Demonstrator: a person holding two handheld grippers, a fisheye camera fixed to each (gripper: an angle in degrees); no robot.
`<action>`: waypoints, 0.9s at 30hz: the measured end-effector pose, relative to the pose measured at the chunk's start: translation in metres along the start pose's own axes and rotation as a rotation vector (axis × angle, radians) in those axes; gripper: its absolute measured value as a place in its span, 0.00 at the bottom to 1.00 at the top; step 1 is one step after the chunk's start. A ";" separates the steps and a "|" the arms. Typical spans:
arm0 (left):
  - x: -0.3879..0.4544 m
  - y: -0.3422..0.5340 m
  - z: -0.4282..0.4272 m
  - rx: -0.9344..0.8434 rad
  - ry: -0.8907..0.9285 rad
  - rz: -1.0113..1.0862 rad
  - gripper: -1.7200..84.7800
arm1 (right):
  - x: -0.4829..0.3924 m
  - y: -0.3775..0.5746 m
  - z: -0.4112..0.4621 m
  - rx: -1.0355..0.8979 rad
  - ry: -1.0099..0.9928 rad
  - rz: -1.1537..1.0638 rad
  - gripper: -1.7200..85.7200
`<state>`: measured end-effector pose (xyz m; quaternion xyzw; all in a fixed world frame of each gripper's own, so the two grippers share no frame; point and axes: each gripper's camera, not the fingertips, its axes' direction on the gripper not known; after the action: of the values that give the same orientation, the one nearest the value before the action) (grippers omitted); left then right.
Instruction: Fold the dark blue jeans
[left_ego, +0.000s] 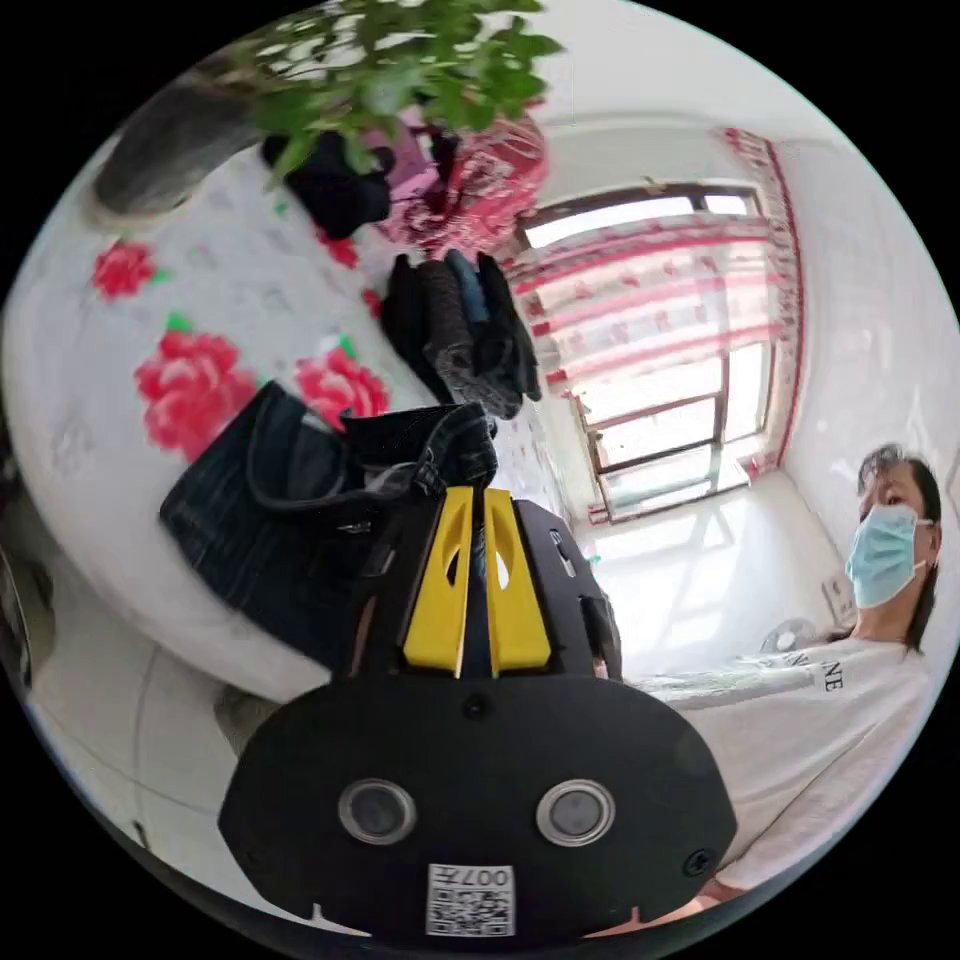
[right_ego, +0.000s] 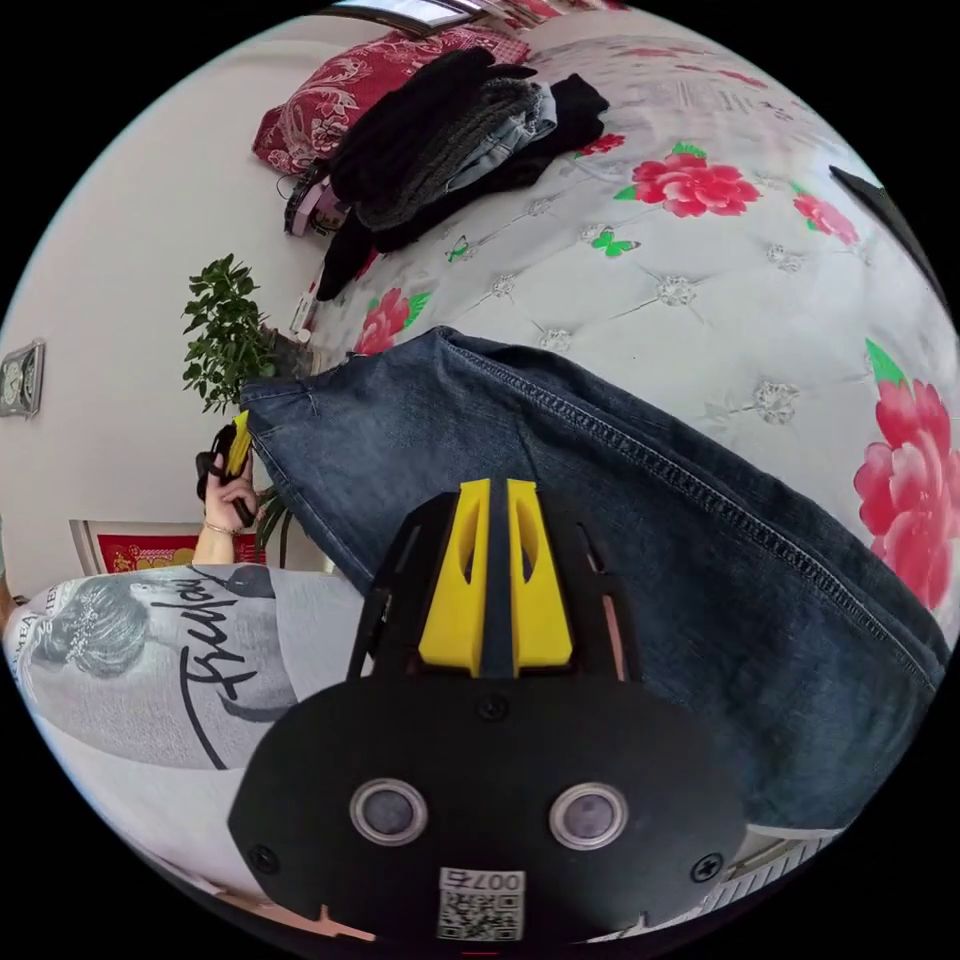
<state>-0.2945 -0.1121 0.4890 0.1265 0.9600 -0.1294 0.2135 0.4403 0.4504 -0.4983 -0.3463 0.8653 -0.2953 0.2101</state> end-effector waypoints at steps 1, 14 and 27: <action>0.017 -0.011 0.007 -0.014 0.000 0.067 0.01 | -0.001 0.007 -0.013 0.013 0.005 0.010 0.03; -0.066 0.036 0.026 -0.228 -0.451 -0.143 0.01 | 0.004 0.138 -0.251 0.207 0.043 0.242 0.07; -0.030 0.024 0.056 -0.211 -0.537 -0.166 0.01 | 0.113 0.402 -0.570 0.762 0.256 1.024 0.10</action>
<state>-0.2394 -0.1126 0.4486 -0.0142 0.8845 -0.0747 0.4604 -0.1503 0.8127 -0.3594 0.2466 0.7737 -0.4830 0.3276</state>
